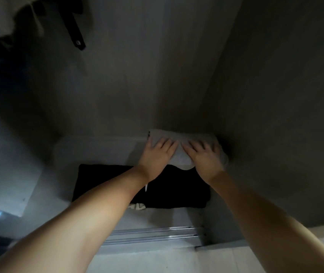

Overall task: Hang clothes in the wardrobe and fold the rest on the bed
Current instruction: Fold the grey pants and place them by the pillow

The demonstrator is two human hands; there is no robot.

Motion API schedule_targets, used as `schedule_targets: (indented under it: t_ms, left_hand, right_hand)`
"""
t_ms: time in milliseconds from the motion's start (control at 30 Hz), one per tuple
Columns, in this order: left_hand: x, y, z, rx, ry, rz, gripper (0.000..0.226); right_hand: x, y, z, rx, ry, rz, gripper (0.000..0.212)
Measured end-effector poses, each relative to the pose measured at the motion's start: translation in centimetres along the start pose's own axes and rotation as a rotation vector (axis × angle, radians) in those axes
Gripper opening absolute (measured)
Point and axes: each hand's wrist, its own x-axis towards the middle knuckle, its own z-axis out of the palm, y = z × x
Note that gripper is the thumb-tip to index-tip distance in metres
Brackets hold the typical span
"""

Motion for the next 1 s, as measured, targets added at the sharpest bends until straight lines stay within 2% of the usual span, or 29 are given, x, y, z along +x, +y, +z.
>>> schedule_targets:
  t_ms: [100, 200, 333, 400, 467, 533, 600, 700, 800, 933, 1000]
  left_hand:
    - [1.1, 2.0, 5.9, -0.006, -0.007, 0.010, 0.059]
    - [1.3, 4.0, 11.7, -0.016, -0.027, 0.011, 0.059]
    - [0.1, 5.6, 17.4, 0.020, -0.004, 0.041, 0.061]
    - [-0.8, 6.1, 19.5, -0.040, 0.016, 0.063, 0.063]
    - [-1.7, 6.8, 20.7, -0.101, 0.007, 0.073, 0.065]
    - [-2.0, 7.4, 21.7, -0.158, -0.029, 0.082, 0.090]
    - [-2.2, 7.6, 22.7, -0.170, -0.116, 0.106, 0.102]
    - [-1.9, 7.2, 22.3, -0.177, -0.170, 0.097, 0.105]
    - [-2.0, 6.5, 20.2, -0.225, -0.184, 0.077, 0.090]
    - [-2.5, 5.0, 14.2, -0.233, -0.105, 0.065, 0.072]
    - [-2.8, 4.0, 9.9, -0.204, -0.044, 0.070, 0.064]
  right_hand:
    - [0.2, -0.7, 4.9, -0.079, -0.034, 0.055, 0.060]
    - [0.4, -1.4, 10.3, -0.161, 0.063, 0.051, 0.045]
    - [-0.3, -3.0, 16.8, -0.180, 0.057, 0.077, 0.042]
    - [-1.1, -3.5, 19.0, -0.166, 0.048, 0.089, 0.046]
    - [-1.8, -4.1, 19.9, -0.145, 0.006, 0.091, 0.065]
    - [-2.6, -4.1, 20.4, -0.094, -0.024, 0.094, 0.083]
    - [-3.1, -3.8, 20.5, -0.063, -0.051, 0.083, 0.092]
    - [-2.9, -3.7, 19.4, -0.042, -0.115, 0.076, 0.093]
    - [-2.3, -3.2, 17.8, -0.052, -0.130, 0.021, 0.075]
    - [-2.5, -2.2, 12.7, -0.104, 0.174, -0.175, 0.040]
    - [-2.7, -1.2, 8.6, -0.143, 0.210, -0.183, 0.035]
